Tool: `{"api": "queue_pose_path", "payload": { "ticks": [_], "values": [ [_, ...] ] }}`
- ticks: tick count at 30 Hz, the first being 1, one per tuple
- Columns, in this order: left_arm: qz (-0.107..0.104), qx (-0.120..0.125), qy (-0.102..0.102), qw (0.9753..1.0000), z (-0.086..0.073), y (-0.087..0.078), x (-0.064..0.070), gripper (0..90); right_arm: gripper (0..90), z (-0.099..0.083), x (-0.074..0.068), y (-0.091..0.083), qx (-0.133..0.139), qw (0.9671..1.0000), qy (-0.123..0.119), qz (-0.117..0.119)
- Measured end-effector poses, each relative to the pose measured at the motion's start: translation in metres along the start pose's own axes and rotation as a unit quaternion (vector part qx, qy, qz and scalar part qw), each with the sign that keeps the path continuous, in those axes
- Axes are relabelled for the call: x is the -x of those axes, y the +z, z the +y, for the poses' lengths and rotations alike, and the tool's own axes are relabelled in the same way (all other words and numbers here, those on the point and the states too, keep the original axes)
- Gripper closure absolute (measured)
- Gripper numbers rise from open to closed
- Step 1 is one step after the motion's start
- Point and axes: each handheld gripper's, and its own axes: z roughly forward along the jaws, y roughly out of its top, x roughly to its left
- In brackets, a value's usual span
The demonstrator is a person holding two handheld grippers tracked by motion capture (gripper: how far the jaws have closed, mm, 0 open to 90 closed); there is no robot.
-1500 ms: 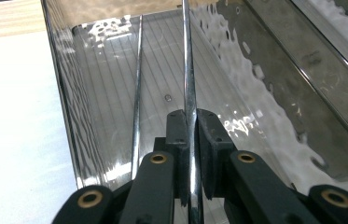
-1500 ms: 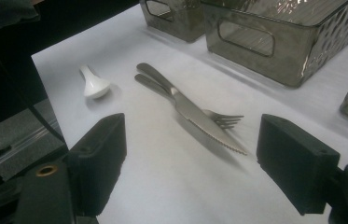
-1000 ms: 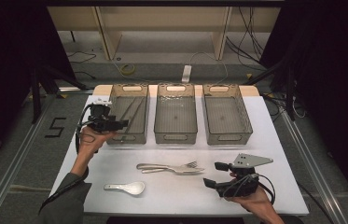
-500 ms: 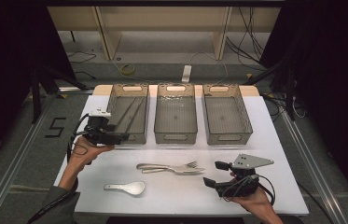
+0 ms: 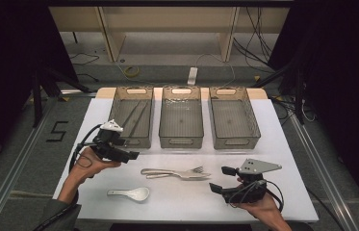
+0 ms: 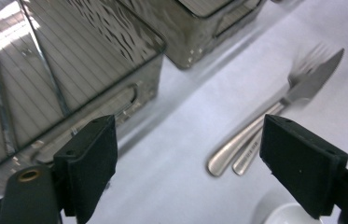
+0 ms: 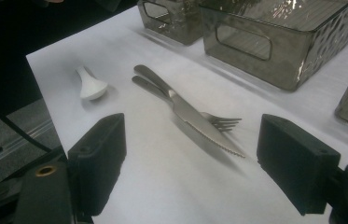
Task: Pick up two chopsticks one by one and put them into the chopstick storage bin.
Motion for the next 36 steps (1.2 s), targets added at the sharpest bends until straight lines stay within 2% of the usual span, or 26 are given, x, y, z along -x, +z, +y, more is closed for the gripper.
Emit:
{"api": "queue_pose_path", "payload": {
  "ticks": [6,11,14,23,32,36],
  "values": [
    [-0.004,-0.033,0.022,0.9992,-0.008,0.000,0.007,18.2,24.9,0.000,-0.001,0.001,0.000,1.0000,-0.002,0.001],
    [-0.011,-0.040,0.031,0.9987,-0.015,-0.001,0.013,17.7,24.9,0.000,0.000,0.001,-0.003,1.0000,-0.002,0.002],
    [0.000,-0.045,0.035,0.9984,-0.020,0.000,0.016,16.8,24.9,-0.001,0.000,0.001,-0.004,1.0000,-0.001,0.002],
    [-0.004,-0.049,0.041,0.9979,-0.031,0.006,0.027,15.9,24.9,-0.002,0.004,0.001,-0.002,1.0000,0.003,0.001],
    [0.001,-0.074,0.060,0.9954,-0.035,0.004,0.034,16.0,24.9,-0.001,0.003,0.001,-0.001,1.0000,0.002,0.002],
    [0.001,-0.088,0.071,0.9936,-0.036,0.004,0.035,16.1,24.9,-0.001,0.003,0.002,-0.002,1.0000,0.002,0.001]
  ]
}}
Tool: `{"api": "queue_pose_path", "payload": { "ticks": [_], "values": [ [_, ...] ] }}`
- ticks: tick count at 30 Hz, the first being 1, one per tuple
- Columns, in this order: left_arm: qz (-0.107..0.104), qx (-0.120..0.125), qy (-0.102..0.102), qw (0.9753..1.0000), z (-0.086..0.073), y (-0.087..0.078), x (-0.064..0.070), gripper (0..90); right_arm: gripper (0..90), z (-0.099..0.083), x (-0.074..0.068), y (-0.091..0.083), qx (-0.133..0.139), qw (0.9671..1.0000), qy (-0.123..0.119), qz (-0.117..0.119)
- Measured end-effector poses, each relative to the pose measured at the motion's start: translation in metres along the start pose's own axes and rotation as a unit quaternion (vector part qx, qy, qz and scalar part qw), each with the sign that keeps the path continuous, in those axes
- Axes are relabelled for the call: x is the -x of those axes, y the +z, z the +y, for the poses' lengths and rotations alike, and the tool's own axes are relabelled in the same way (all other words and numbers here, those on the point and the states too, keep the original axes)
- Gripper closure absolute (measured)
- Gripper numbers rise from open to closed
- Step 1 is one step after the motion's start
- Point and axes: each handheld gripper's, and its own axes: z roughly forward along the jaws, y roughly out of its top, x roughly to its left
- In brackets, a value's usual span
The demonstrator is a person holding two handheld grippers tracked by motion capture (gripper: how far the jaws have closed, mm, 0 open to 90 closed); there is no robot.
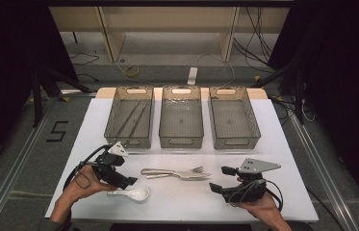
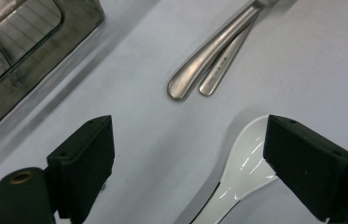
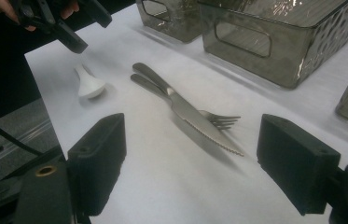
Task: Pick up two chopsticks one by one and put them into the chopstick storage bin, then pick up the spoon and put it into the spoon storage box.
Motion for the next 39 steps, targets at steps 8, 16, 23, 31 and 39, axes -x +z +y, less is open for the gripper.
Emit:
{"api": "queue_pose_path", "payload": {
  "ticks": [8,16,23,31,39],
  "values": [
    [-0.001,-0.025,0.016,0.9996,-0.003,0.005,0.002,16.2,24.9,0.000,0.000,-0.001,0.002,1.0000,-0.001,0.001],
    [-0.004,-0.060,0.028,0.9978,-0.007,0.010,0.006,17.4,24.9,-0.001,0.000,0.001,-0.005,1.0000,-0.001,0.003],
    [-0.005,-0.088,0.057,0.9945,-0.007,0.013,0.011,22.5,24.9,0.000,-0.002,0.002,-0.008,0.9999,-0.006,0.002],
    [-0.012,-0.113,0.077,0.9906,-0.010,0.015,0.015,28.8,24.8,0.000,-0.005,0.003,-0.014,0.9998,-0.011,0.001],
    [-0.028,-0.138,0.089,0.9859,-0.017,0.017,0.016,39.7,24.8,0.000,-0.005,0.003,-0.016,0.9998,-0.012,0.002]
  ]
}}
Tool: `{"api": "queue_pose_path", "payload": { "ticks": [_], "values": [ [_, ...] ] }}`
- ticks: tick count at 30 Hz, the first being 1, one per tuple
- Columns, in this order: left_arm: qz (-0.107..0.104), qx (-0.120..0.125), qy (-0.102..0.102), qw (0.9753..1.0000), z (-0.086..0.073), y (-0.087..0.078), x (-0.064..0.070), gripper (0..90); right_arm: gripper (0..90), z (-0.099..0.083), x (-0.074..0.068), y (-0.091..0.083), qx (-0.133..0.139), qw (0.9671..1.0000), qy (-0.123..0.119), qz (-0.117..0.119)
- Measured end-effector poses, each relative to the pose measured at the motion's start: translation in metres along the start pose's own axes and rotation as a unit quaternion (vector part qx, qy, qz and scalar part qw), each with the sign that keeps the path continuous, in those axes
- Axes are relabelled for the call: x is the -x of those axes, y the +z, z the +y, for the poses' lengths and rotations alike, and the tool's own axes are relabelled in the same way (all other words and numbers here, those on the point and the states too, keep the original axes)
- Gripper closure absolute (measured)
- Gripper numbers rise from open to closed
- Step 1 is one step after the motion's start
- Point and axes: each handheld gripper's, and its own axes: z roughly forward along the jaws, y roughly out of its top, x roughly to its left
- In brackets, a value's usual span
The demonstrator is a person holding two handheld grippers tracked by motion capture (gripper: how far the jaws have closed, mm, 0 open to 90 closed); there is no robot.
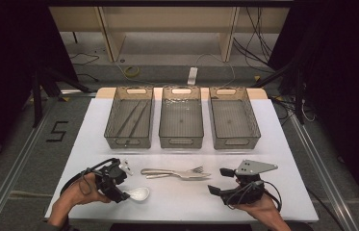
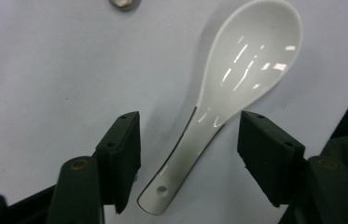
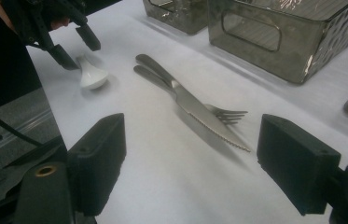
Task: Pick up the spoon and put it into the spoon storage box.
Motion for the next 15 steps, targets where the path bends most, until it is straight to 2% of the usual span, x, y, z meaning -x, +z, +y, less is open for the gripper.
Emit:
{"api": "queue_pose_path", "payload": {
  "ticks": [6,7,10,15],
  "values": [
    [-0.001,-0.017,0.012,0.9998,-0.003,0.005,0.000,46.7,24.8,0.000,-0.001,0.001,-0.005,1.0000,-0.001,0.001],
    [0.000,-0.016,0.008,0.9998,-0.003,0.007,0.001,47.5,24.8,0.000,-0.001,0.001,-0.005,1.0000,-0.002,0.001],
    [0.003,-0.031,0.016,0.9994,-0.004,0.011,0.000,48.6,24.8,0.000,-0.001,0.001,-0.005,1.0000,-0.003,0.001],
    [0.003,-0.028,0.019,0.9994,-0.004,0.012,0.000,53.1,24.9,0.000,0.000,0.001,-0.007,1.0000,-0.003,0.000]
  ]
}}
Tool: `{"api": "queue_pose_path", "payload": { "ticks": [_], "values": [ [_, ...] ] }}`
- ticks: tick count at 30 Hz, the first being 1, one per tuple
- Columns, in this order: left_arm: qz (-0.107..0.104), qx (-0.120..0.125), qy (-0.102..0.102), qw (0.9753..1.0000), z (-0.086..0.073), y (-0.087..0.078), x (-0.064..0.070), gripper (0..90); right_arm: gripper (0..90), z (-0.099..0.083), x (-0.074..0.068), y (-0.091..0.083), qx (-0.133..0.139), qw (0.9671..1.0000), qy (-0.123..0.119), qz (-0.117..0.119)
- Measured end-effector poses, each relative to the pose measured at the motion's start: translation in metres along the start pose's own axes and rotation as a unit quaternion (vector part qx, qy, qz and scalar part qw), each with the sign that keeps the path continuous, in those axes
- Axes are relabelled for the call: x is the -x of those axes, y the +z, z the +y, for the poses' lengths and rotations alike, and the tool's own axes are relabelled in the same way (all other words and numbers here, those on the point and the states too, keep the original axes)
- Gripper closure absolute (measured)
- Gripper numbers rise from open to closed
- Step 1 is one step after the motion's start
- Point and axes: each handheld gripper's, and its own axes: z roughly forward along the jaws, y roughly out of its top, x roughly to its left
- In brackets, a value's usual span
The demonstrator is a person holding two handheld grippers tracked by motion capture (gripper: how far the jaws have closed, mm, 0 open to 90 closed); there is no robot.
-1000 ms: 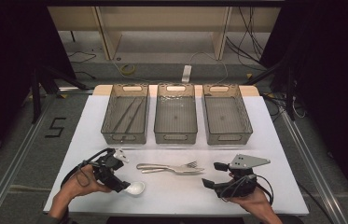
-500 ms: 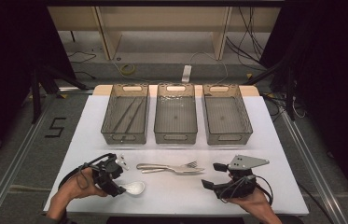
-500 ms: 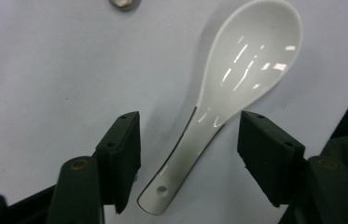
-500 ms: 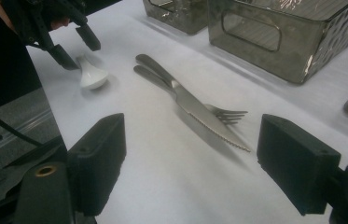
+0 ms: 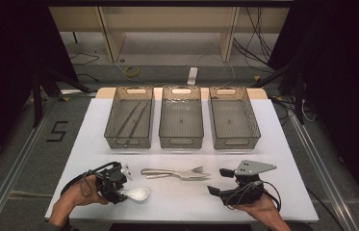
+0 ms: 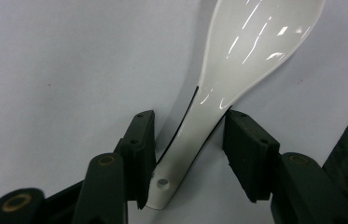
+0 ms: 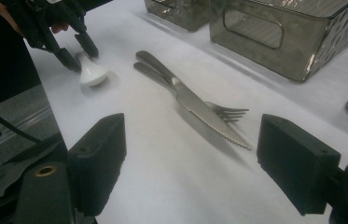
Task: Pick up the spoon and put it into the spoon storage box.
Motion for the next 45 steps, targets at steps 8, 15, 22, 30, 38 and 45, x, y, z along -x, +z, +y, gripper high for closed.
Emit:
{"api": "queue_pose_path", "payload": {
  "ticks": [8,15,22,30,38,45],
  "values": [
    [-0.003,0.000,0.020,0.9998,0.000,-0.001,0.002,63.2,24.9,0.000,0.000,0.000,0.000,1.0000,-0.002,-0.001],
    [-0.011,0.009,0.035,0.9993,0.000,-0.001,0.004,74.5,25.0,0.000,0.000,0.001,-0.002,1.0000,-0.001,0.000],
    [-0.016,0.019,0.025,0.9994,-0.001,-0.001,0.002,76.1,25.0,0.000,0.000,0.001,-0.003,1.0000,-0.002,0.001],
    [-0.033,0.064,-0.008,0.9974,-0.002,-0.008,-0.004,77.6,25.1,0.000,0.000,0.000,-0.002,1.0000,-0.001,0.003],
    [-0.042,0.117,-0.027,0.9919,0.002,-0.023,-0.004,84.8,25.1,0.000,0.000,0.000,-0.003,1.0000,-0.001,0.002],
    [-0.025,0.140,-0.037,0.9891,0.008,-0.031,-0.002,85.0,25.1,0.000,0.000,0.000,-0.003,1.0000,0.000,0.003]
  ]
}}
